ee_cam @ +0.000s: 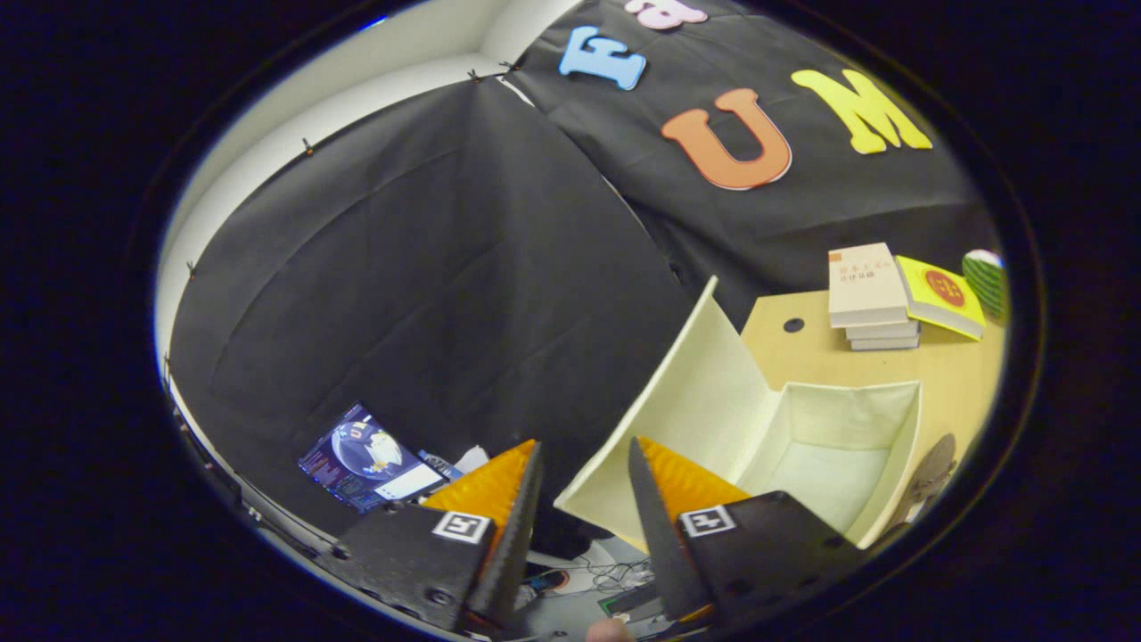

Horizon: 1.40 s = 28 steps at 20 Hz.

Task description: Open the storage box then place both shoes into the box .Put the left shoe in first, then the right shoe, with the right side of both shoes facing outward in a uniform manner.

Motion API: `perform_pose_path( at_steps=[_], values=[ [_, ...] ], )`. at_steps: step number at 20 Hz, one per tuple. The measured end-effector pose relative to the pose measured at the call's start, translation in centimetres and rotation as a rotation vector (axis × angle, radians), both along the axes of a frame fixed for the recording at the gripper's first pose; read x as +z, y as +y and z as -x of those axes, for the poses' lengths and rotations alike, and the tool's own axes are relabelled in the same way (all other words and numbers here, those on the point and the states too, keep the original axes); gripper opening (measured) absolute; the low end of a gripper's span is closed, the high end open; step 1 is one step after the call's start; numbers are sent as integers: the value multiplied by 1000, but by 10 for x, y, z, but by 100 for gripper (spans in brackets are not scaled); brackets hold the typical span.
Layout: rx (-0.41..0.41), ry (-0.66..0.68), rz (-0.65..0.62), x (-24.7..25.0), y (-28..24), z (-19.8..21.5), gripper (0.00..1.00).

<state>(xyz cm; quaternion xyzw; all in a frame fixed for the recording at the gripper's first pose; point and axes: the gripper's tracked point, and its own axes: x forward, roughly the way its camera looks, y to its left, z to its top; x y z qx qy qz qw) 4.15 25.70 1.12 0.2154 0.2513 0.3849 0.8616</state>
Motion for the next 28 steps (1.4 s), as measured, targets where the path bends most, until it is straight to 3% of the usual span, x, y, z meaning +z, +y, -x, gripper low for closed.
perform_pose_path(
  at_steps=[3,5,6,13,21,24,28],
  values=[
    [-45,-76,36,6,-7,-3,93],
    [-71,-118,65,8,-20,0,94],
    [-91,-142,80,9,-28,-1,100],
    [-242,-217,169,12,-114,9,100],
    [-505,-171,393,-32,-273,12,100],
    [-527,-76,464,-62,-312,15,100],
    [-494,70,521,-124,-341,14,100]
  ],
)
